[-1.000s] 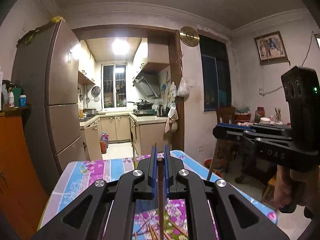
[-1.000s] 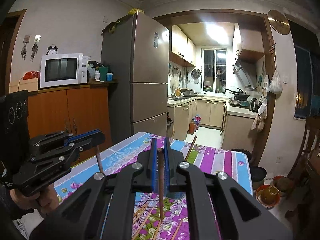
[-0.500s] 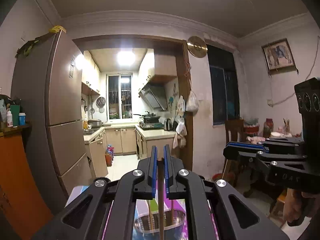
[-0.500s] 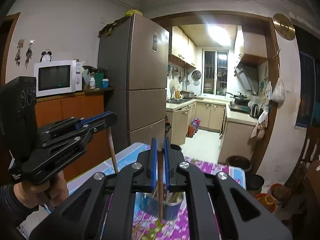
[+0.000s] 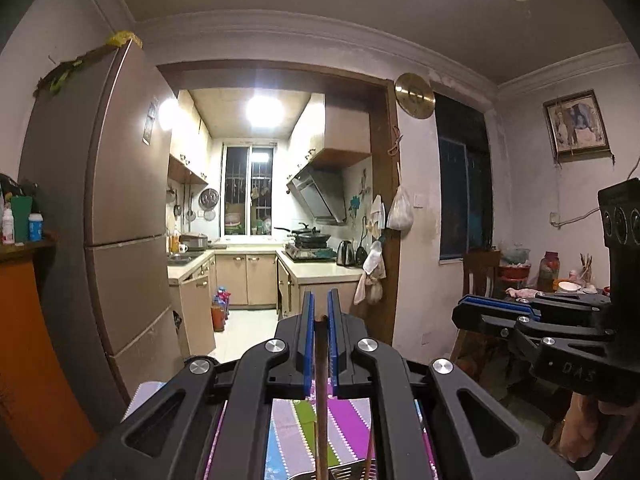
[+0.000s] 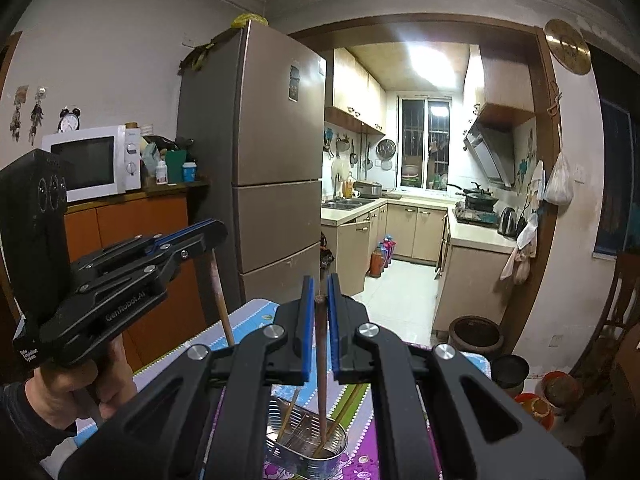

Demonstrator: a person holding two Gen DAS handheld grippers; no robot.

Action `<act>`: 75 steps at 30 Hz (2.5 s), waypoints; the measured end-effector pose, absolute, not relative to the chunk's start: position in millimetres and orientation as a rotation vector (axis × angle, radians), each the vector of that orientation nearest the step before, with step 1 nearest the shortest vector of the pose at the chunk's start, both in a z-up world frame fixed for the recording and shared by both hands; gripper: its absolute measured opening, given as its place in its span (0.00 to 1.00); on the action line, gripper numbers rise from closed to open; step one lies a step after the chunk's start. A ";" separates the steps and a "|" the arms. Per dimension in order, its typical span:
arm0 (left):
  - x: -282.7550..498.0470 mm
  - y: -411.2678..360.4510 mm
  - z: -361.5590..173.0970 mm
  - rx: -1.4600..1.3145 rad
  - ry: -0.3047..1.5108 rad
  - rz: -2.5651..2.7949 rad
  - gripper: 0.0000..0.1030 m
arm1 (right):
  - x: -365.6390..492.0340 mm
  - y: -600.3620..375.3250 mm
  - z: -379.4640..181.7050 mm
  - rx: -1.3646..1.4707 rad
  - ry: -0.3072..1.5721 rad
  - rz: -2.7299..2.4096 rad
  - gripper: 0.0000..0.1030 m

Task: Organize utensils
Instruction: 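Open the left tool inside the holder while the right tool opens, releasing both chopsticks, then withdraw both tools from the holder back to the loose chopsticks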

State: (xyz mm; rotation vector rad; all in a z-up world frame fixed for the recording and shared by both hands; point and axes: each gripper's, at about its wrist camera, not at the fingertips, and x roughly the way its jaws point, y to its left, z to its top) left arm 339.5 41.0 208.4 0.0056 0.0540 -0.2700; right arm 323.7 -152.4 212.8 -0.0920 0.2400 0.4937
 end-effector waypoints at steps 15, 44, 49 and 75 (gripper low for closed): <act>401.7 52.2 158.4 -0.001 0.142 -0.252 0.07 | 374.3 -150.0 158.8 -0.048 0.344 0.497 0.05; 439.2 66.8 125.0 0.004 0.229 -0.150 0.46 | 395.4 -160.8 134.2 -0.076 0.329 0.385 0.62; 390.2 71.7 150.7 0.011 0.147 -0.142 0.57 | 356.5 -163.4 157.6 -0.096 0.217 0.356 0.80; 63.0 68.4 27.3 0.062 0.062 -0.181 0.82 | 77.1 -186.0 100.9 -0.095 0.012 0.371 0.94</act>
